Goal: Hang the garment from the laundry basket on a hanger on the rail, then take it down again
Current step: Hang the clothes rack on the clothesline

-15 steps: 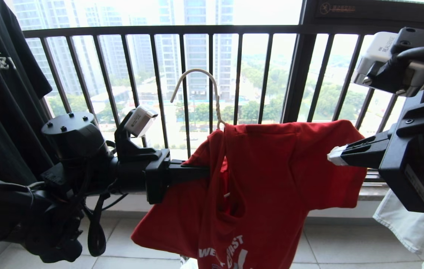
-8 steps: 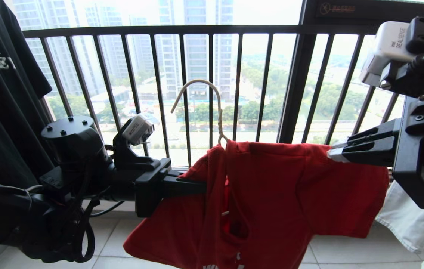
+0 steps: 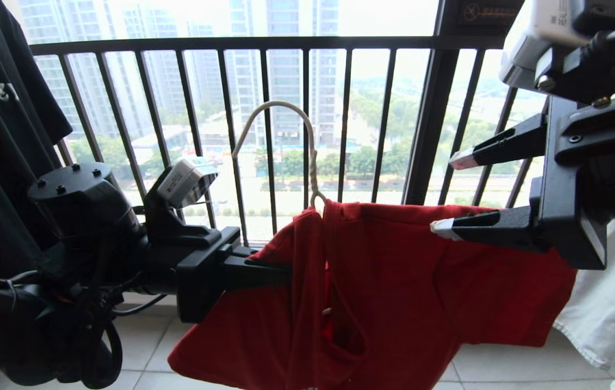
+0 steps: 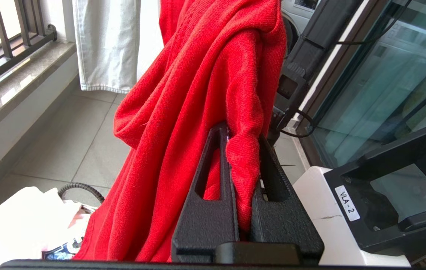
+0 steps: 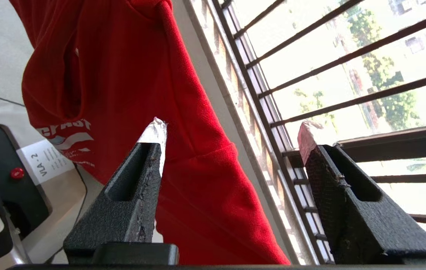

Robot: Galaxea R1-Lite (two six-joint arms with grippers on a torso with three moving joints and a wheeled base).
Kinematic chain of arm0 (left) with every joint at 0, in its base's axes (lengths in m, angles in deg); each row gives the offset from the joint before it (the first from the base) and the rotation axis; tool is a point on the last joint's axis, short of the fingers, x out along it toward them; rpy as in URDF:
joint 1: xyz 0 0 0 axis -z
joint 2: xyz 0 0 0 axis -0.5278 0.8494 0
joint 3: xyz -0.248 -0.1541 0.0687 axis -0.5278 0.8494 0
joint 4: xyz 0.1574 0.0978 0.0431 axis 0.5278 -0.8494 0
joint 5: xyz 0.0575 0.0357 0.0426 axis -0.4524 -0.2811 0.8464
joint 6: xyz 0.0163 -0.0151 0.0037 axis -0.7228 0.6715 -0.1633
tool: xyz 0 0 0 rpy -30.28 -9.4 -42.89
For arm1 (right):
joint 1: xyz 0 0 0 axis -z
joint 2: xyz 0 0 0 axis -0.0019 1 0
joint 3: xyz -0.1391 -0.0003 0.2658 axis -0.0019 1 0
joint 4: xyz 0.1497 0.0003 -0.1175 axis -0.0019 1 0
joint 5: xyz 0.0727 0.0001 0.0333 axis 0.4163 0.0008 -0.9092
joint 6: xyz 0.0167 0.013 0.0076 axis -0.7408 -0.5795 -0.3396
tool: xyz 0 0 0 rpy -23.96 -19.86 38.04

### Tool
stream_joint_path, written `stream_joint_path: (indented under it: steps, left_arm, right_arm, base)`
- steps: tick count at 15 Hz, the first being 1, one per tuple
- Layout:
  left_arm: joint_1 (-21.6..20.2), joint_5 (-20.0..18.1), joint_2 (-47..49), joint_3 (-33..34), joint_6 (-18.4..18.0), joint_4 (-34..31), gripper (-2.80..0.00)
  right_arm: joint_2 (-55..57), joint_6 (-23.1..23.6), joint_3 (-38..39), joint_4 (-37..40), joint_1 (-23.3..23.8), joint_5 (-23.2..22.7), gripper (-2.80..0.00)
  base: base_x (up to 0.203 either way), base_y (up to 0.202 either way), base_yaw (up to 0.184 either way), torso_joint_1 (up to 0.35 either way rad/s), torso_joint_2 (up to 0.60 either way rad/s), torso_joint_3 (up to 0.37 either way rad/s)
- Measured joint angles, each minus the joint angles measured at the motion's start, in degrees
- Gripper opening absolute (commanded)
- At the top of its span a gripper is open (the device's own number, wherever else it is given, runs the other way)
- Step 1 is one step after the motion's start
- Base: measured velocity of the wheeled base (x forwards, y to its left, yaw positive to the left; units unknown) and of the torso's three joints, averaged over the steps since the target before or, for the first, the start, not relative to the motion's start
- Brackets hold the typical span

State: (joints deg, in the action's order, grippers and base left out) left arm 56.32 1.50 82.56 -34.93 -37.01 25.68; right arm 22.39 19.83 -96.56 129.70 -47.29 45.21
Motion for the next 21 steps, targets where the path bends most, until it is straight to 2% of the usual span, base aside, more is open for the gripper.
stream_joint_path:
  steps: [6, 13, 15, 21]
  left_arm:
    - [-0.69, 0.00, -3.31, 0.69, -0.06, 0.06, -2.80]
    - [-1.21, -0.18, -5.04, 0.97, -0.24, 0.20, -2.80]
    - [-1.34, -1.54, -5.04, 1.17, -0.35, 0.29, -2.80]
    - [-1.87, -1.98, -5.18, 1.26, -0.55, 0.39, -2.80]
  right_arm:
    - [2.26, 4.60, -0.05, -2.98, 0.17, -4.89, 0.00]
    - [3.68, 5.61, 0.00, -0.64, -0.28, -10.29, 0.00]
    - [3.74, 5.56, 0.00, 0.99, -0.53, -11.46, 0.00]
    - [4.33, 5.04, 0.01, 1.50, -1.75, -12.70, 0.00]
  base:
    - [0.000, 0.000, 0.000, 0.000, 0.00, 0.000]
    - [0.000, 0.000, 0.000, 0.000, 0.00, 0.000]
    - [0.000, 0.000, 0.000, 0.000, 0.00, 0.000]
    - [0.000, 0.000, 0.000, 0.000, 0.00, 0.000]
